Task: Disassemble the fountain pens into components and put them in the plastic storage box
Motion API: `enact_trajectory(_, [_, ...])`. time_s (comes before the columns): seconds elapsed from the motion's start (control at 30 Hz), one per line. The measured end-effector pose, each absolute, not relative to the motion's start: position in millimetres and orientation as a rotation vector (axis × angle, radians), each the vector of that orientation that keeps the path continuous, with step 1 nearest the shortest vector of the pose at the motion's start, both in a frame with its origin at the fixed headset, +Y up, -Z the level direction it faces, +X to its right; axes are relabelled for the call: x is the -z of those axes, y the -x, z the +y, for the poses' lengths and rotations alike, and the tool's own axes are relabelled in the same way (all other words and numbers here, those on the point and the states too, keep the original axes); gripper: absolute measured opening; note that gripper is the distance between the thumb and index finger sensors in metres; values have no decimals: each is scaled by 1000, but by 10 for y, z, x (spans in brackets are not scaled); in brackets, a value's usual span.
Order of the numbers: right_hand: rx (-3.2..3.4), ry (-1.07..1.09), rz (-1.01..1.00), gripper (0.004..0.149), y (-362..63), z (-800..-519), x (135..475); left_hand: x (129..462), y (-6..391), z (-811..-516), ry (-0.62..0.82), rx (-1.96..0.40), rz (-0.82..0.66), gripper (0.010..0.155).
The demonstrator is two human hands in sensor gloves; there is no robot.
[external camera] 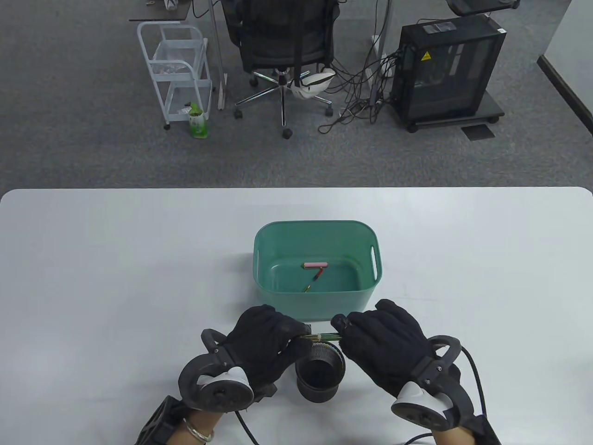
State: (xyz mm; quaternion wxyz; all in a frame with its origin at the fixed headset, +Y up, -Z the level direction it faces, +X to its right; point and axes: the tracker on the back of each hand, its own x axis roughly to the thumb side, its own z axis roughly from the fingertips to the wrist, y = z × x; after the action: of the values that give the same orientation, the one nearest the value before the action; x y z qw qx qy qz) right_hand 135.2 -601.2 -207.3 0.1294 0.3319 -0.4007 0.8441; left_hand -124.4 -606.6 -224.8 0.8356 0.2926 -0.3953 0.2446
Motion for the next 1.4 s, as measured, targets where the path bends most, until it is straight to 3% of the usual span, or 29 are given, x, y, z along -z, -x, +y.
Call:
enact_trajectory(0.77, [-2458,-955,-1178,43,-1362,-6012,2067,2253,1281,-6055,-606,-533,-846,60])
enact_trajectory(1.4, [-2465,-959,-1175,43,-1364,-6024,2082,2225,1232,-6065,-611,-482,-846,44])
